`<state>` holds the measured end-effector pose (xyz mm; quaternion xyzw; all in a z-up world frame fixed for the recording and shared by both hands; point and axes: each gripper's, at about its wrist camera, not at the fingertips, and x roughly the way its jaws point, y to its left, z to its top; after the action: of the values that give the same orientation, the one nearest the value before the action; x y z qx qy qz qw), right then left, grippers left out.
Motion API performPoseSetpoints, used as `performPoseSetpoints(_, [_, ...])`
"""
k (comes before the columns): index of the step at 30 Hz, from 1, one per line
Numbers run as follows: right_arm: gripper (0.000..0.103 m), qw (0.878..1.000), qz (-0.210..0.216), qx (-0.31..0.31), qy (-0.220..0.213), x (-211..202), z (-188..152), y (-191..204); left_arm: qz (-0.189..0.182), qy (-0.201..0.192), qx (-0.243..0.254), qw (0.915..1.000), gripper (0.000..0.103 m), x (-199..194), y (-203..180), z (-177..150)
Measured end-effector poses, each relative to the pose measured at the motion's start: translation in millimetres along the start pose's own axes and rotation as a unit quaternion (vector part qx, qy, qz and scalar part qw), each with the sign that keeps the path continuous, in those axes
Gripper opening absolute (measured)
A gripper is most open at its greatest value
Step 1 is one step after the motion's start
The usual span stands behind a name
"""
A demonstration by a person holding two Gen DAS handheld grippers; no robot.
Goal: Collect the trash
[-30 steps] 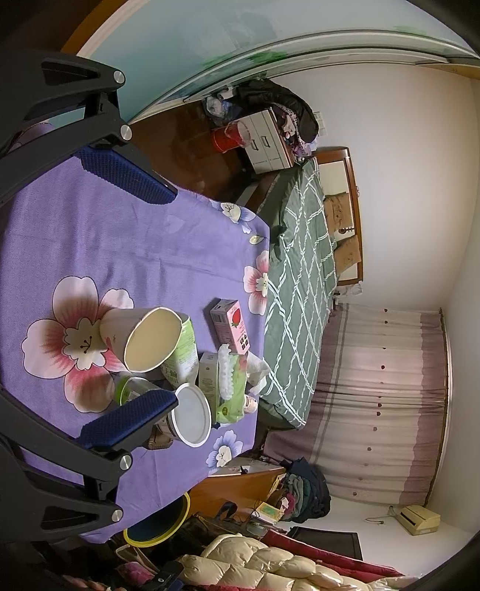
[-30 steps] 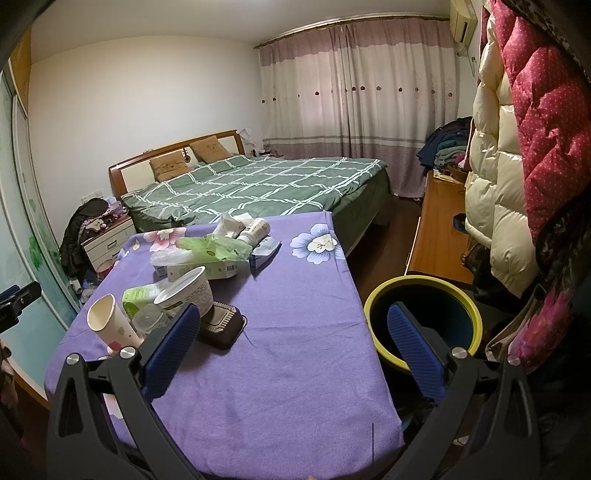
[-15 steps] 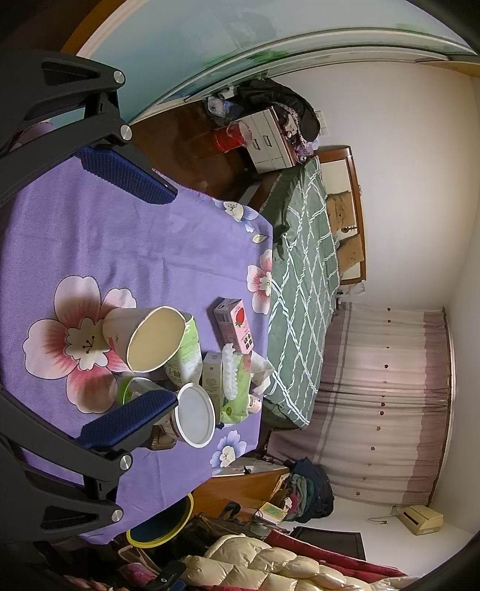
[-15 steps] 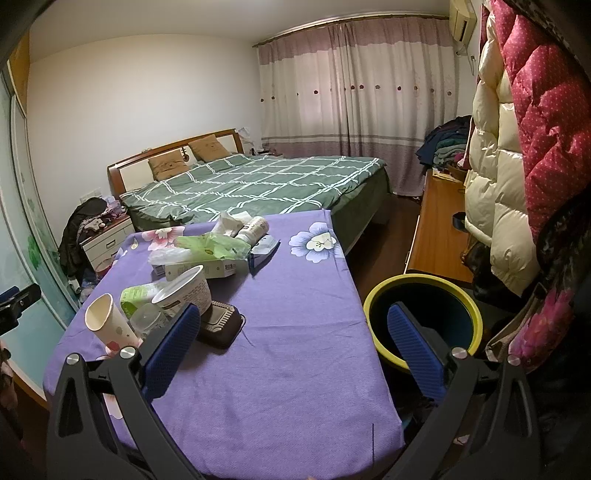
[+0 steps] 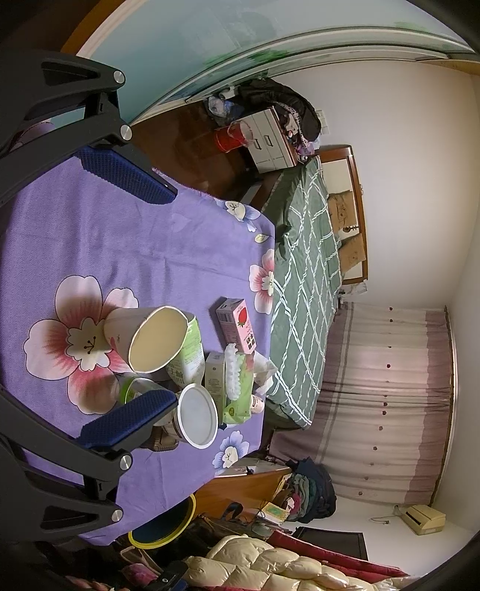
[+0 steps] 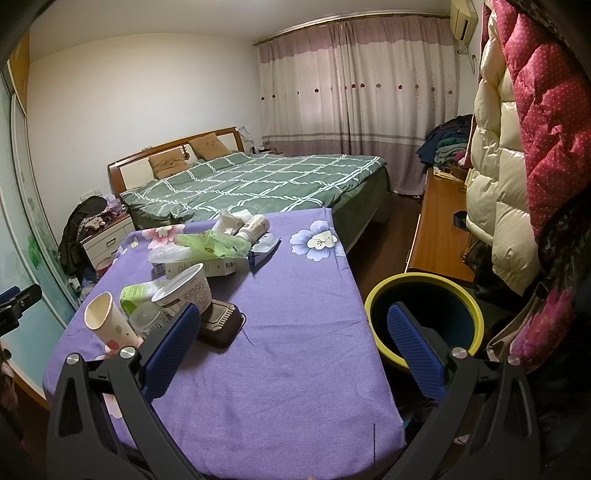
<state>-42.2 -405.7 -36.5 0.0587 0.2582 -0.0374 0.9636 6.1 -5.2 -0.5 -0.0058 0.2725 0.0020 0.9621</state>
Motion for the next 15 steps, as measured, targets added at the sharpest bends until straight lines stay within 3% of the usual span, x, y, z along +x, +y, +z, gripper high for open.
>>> performPoseSetpoints(15, [0.097,1.0,-0.001,0.001,0.001,3.0,-1.3,-1.3,0.001,0.002,0.001,1.0,0.099,2.2,-0.3,2.1])
